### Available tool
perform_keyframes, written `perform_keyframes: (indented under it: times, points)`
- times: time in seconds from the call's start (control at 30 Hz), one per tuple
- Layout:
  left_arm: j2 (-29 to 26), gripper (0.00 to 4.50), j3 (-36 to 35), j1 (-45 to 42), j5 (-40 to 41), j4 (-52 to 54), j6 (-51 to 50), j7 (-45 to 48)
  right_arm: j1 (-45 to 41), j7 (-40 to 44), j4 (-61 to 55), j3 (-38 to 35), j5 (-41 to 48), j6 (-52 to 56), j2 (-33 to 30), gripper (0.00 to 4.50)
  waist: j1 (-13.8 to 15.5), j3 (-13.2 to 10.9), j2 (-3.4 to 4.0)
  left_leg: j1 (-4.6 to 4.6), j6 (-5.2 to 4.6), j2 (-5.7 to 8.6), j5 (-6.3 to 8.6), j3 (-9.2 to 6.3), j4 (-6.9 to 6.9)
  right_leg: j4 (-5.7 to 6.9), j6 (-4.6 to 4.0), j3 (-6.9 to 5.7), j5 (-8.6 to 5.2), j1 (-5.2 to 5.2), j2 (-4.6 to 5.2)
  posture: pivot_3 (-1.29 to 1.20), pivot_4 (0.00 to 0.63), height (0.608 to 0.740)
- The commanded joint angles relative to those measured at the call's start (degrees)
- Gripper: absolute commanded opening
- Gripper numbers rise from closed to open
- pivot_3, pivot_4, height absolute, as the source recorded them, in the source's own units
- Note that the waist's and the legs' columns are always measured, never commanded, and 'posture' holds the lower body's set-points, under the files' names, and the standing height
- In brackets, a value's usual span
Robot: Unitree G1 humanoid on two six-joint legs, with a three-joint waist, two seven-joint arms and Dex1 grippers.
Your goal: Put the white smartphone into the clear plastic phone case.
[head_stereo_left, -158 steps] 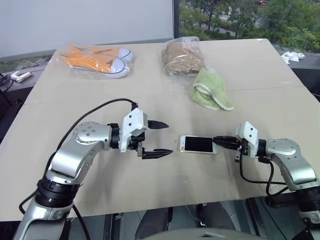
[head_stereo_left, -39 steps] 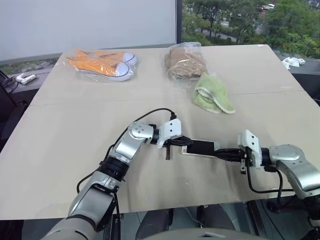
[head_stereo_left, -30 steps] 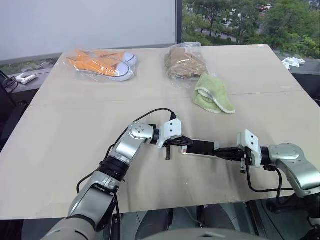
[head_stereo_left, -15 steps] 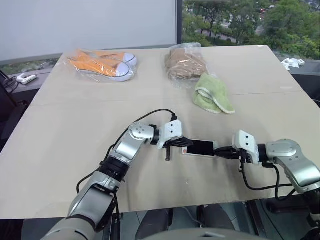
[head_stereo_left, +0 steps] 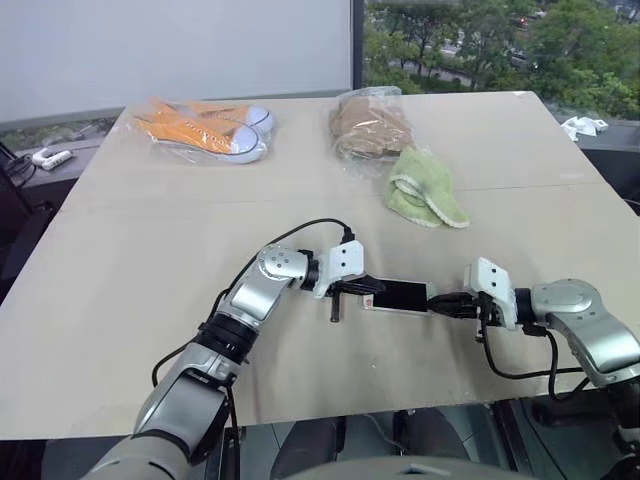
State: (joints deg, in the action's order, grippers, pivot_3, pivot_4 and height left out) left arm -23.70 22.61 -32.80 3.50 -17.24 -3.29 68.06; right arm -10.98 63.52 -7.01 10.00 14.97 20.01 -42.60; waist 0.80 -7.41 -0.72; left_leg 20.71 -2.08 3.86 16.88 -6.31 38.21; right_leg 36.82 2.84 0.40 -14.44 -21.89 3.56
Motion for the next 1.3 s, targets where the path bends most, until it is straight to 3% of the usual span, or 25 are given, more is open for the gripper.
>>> perform_keyframes:
  times: [0.03, 0.23, 0.43, 0.53, 0.7, 0.73, 0.77, 0.83, 0.87, 0.9, 1.03, 1.3]
  points:
    - [-0.3, 0.00, 1.7, 1.3, -2.0, -0.9, -0.6, 0.5, 1.5, 0.2, -0.5, -2.9, 4.3, 4.2, 0.5, 1.65, 0.1, 0.0, 0.03, 0.01, -0.04, 0.00, 0.03, -0.01, 0.00, 0.00, 0.00, 0.00, 0.00, 0.00, 0.00, 0.00, 0.150, 0.740]
    - [0.1, 0.00, 1.8, 1.2, -2.2, -1.4, -0.2, 0.5, 1.1, -1.2, -4.8, -9.9, 13.7, 7.4, 3.3, 4.46, 0.1, -0.2, 0.27, 0.16, -0.14, 0.02, 0.08, -0.02, 0.00, -0.01, 0.00, 0.01, 0.00, -0.13, 0.03, 0.00, 0.150, 0.740]
    - [0.9, 0.00, 0.5, 1.0, -0.8, 0.1, 0.0, 0.0, 1.4, -3.9, -4.8, -12.8, 15.7, 8.6, 4.7, 4.49, 0.1, -0.3, 0.34, 0.26, 0.05, 0.02, -0.03, -0.02, -0.03, -0.01, 0.00, 0.01, 0.00, -0.24, 0.04, 0.00, 0.150, 0.740]
    - [1.4, 0.00, -4.3, 2.6, 5.9, 6.7, -3.0, 0.0, 3.3, -4.9, -4.1, -13.2, 13.7, 7.4, 3.6, 4.49, 0.0, -0.3, 0.41, 0.42, 0.06, 0.03, -0.04, -0.02, -0.02, -0.01, 0.00, 0.01, 0.00, -0.38, 0.04, 0.00, 0.150, 0.740]
    - [-6.1, 0.00, -14.5, 10.7, 18.0, 23.4, -13.6, 1.5, 6.7, -7.5, -3.6, -17.5, 12.9, 2.4, 4.0, 4.49, -0.7, -0.4, 0.44, 1.61, 0.17, 0.02, -0.11, 0.06, 0.14, 0.38, -0.01, 0.14, 0.02, -1.77, 0.02, 0.00, 0.150, 0.740]
    - [-8.4, 0.53, -16.2, 12.8, 19.3, 25.6, -14.8, 1.8, 7.7, -7.3, -3.3, -18.5, 13.0, 1.1, 4.0, 4.50, -0.8, -0.4, 0.48, 1.64, 0.20, 0.01, -0.13, 0.06, 0.09, 0.44, -0.02, 0.20, 0.02, -1.86, 0.01, 0.00, 0.150, 0.740]
    - [-10.7, 0.72, -18.4, 14.9, 20.6, 27.4, -15.9, 1.8, 9.3, -6.4, -3.4, -19.3, 12.9, 0.1, 3.4, 4.50, -0.9, -0.4, 0.54, 1.57, 0.21, 0.02, -0.13, 0.06, 0.05, 0.44, -0.02, 0.24, 0.02, -1.83, 0.00, 0.00, 0.150, 0.740]
    - [-13.8, 1.72, -22.3, 18.0, 22.5, 29.3, -17.4, 1.1, 12.1, -4.6, -3.7, -20.3, 12.8, -0.5, 1.6, 4.50, -1.0, -0.5, 0.66, 1.47, 0.21, 0.02, -0.13, 0.07, 0.04, 0.43, -0.02, 0.30, 0.02, -1.74, -0.01, 0.00, 0.150, 0.740]
    - [-14.9, 1.96, -23.9, 19.3, 23.0, 29.7, -17.6, 0.6, 13.3, -3.8, -3.9, -20.8, 13.0, -0.6, 0.9, 4.50, -0.9, -0.6, 0.68, 1.40, 0.21, 0.03, -0.13, 0.10, 0.04, 0.41, -0.03, 0.32, 0.01, -1.67, 0.00, 0.00, 0.150, 0.740]
    - [-15.7, 2.59, -25.1, 20.3, 23.3, 29.9, -17.6, 0.2, 14.2, -3.2, -4.1, -21.3, 13.5, -0.4, 0.3, 4.50, -0.7, -0.6, 0.68, 1.40, 0.20, 0.03, -0.13, 0.12, 0.04, 0.40, -0.03, 0.33, 0.01, -1.65, 0.00, 0.00, 0.150, 0.740]
    - [-19.1, 4.40, -31.3, 27.3, 23.1, 29.7, -15.7, -0.7, 17.7, 1.1, -3.5, -25.6, 16.7, -0.5, -2.4, 4.50, -0.1, -0.6, 0.69, 1.29, 0.19, 0.03, -0.12, 0.15, 0.07, 0.41, -0.02, 0.35, 0.02, -1.53, 0.00, 0.00, 0.150, 0.740]
    - [-22.8, 4.46, -36.6, 37.2, 20.0, 32.1, -12.0, -3.9, 18.4, 7.2, 2.8, -30.7, 17.4, -3.4, -6.5, 4.50, 0.1, -0.7, 0.70, 1.25, 0.19, 0.01, -0.12, 0.19, 0.01, 0.33, -0.03, 0.38, 0.02, -1.49, 0.01, 0.00, 0.150, 0.740]
